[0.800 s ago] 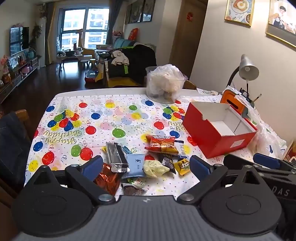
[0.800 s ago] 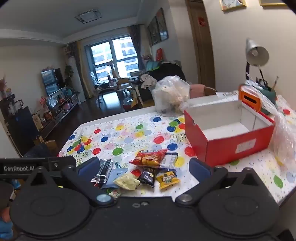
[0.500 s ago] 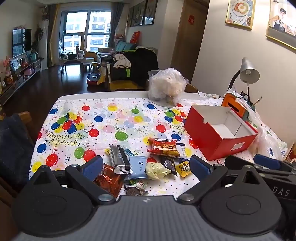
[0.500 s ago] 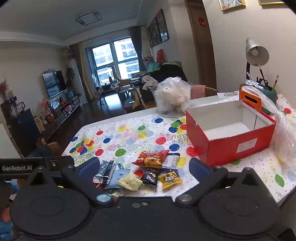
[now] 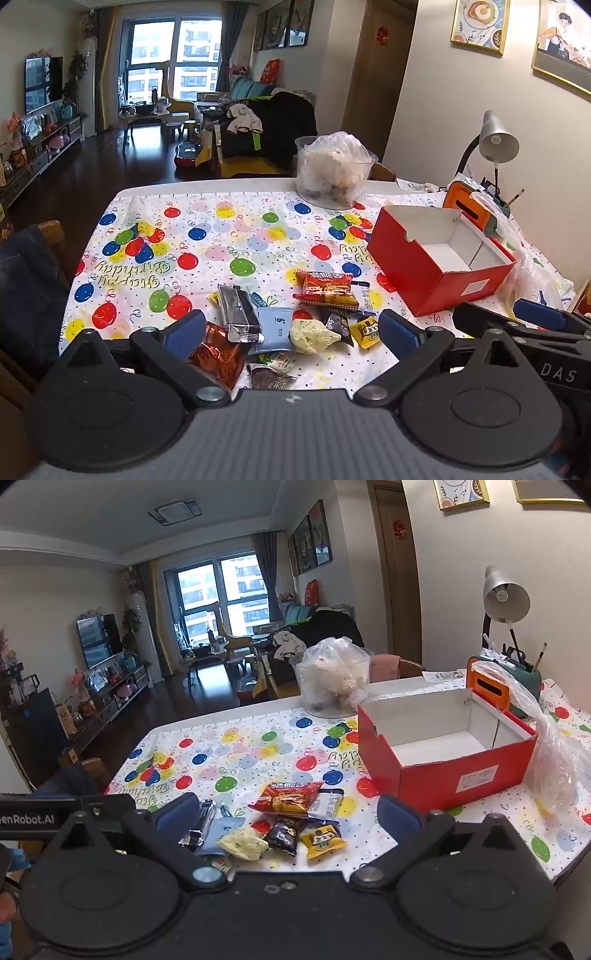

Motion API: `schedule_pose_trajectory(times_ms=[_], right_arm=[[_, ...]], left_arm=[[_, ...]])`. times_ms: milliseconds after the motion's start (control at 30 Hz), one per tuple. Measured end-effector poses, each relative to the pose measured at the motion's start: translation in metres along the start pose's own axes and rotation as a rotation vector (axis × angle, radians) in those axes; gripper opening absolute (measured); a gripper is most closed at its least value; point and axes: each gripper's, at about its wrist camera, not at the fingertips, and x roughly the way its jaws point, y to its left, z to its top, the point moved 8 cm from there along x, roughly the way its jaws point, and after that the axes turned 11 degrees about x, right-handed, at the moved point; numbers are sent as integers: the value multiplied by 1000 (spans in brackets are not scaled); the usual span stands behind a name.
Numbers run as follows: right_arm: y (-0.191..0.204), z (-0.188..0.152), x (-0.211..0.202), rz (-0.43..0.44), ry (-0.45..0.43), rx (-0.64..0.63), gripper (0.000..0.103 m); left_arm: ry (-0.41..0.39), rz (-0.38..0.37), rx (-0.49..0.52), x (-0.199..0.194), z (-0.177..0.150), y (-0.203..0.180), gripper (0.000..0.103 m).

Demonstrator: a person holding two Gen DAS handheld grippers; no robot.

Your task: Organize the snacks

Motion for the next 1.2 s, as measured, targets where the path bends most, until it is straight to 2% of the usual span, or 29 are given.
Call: schedule_pose_trajectory(times_ms=[633, 1200], right_arm=[[2, -2, 5, -5, 28, -40, 102], [-21, 25, 14, 95, 61, -124, 102]], left_arm=[[19, 0, -6, 0, -2, -3, 100], [11, 89, -68, -1, 15, -30, 100]])
